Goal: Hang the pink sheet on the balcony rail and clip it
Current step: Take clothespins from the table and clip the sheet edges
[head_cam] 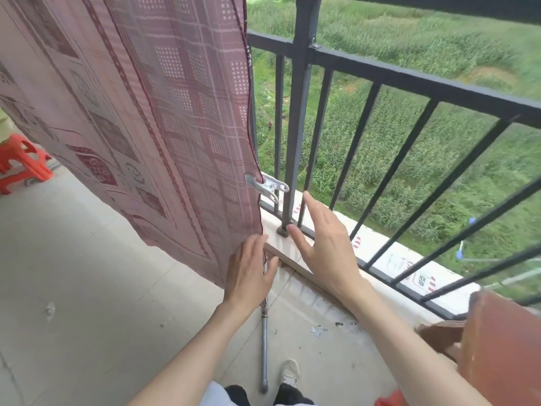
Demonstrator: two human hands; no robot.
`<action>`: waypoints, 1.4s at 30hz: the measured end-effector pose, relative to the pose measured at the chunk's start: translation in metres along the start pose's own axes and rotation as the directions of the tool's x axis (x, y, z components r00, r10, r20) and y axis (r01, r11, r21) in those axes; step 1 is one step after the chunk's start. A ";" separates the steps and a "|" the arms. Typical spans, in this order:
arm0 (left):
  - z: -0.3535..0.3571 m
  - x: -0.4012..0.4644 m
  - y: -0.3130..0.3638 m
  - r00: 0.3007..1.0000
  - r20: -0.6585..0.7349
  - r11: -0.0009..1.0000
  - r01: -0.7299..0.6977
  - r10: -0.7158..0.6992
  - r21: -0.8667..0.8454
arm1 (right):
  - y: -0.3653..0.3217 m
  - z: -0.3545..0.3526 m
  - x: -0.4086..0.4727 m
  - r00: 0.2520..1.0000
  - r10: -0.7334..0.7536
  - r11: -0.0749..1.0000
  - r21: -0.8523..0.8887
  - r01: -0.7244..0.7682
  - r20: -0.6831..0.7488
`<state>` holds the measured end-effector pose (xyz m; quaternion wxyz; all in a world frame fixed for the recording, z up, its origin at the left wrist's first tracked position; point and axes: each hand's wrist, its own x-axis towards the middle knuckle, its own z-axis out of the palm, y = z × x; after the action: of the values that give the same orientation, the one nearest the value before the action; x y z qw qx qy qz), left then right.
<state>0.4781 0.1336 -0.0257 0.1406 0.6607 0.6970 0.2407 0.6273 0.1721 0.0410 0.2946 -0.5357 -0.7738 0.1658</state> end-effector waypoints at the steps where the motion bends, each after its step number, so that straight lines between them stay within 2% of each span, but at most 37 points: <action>1: 0.002 -0.006 -0.003 0.997 0.042 0.997 -0.069 0.068 0.042 | 0.009 0.000 -0.013 0.999 0.034 0.996 -0.087 -0.033 0.004; 4: 0.006 -0.023 -0.008 0.950 0.187 0.953 -0.275 0.249 0.126 | 0.025 -0.002 -0.064 0.971 0.228 0.933 -0.301 -0.197 0.071; 9: 0.010 -0.069 -0.011 0.787 0.383 0.832 -0.549 0.483 0.080 | 0.009 0.005 -0.172 0.864 0.503 0.798 -0.375 -0.472 -0.017; 14: 0.023 -0.130 0.003 0.620 0.543 0.749 -0.662 0.567 -0.025 | -0.017 0.008 -0.280 0.651 0.754 0.592 -0.339 -0.731 -0.090; 16: 0.030 -0.156 0.015 0.532 0.595 0.698 -0.712 0.603 -0.071 | -0.026 0.004 -0.321 0.555 0.820 0.493 -0.322 -0.808 -0.137; 19: 0.043 -0.197 0.035 0.375 0.684 0.617 -0.775 0.625 -0.139 | -0.034 -0.005 -0.383 0.408 0.893 0.354 -0.262 -0.898 -0.191; 23: 0.066 -0.253 0.065 0.202 0.734 0.492 -0.847 0.649 -0.201 | -0.021 -0.008 -0.462 0.214 0.951 0.183 -0.152 -0.971 -0.224; 25: 0.081 -0.280 0.078 0.138 0.765 0.457 -0.861 0.629 -0.221 | -0.005 -0.009 -0.492 0.167 0.963 0.142 -0.129 -0.981 -0.210; 27: 0.100 -0.303 0.088 0.098 0.825 0.464 -0.860 0.556 -0.211 | 0.016 -0.011 -0.515 0.179 0.963 0.148 -0.157 -0.976 -0.201; 31: 0.140 -0.344 0.113 0.003 0.868 0.445 -0.859 0.497 -0.252 | 0.061 -0.017 -0.549 0.224 0.963 0.174 -0.291 -0.941 -0.147; 33: 0.156 -0.361 0.119 -0.022 0.888 0.441 -0.862 0.460 -0.250 | 0.076 -0.016 -0.560 0.271 0.956 0.214 -0.359 -0.909 -0.116; 35: 0.166 -0.373 0.118 -0.036 0.903 0.431 -0.870 0.428 -0.238 | 0.087 -0.015 -0.567 0.320 0.942 0.259 -0.391 -0.883 -0.100; 38: 0.173 -0.379 0.116 -0.022 0.897 0.425 -0.876 0.442 -0.230 | 0.096 -0.018 -0.566 0.355 0.928 0.281 -0.407 -0.869 -0.117; 42: 0.176 -0.368 0.115 -0.031 0.877 0.424 -0.867 0.480 -0.263 | 0.103 -0.024 -0.556 0.483 0.865 0.366 -0.485 -0.794 -0.137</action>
<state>0.6989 -0.2027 -0.1588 0.2061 0.9429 0.1081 -0.2384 0.8580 -0.3059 -0.1539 -0.0302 -0.8932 -0.4300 0.1279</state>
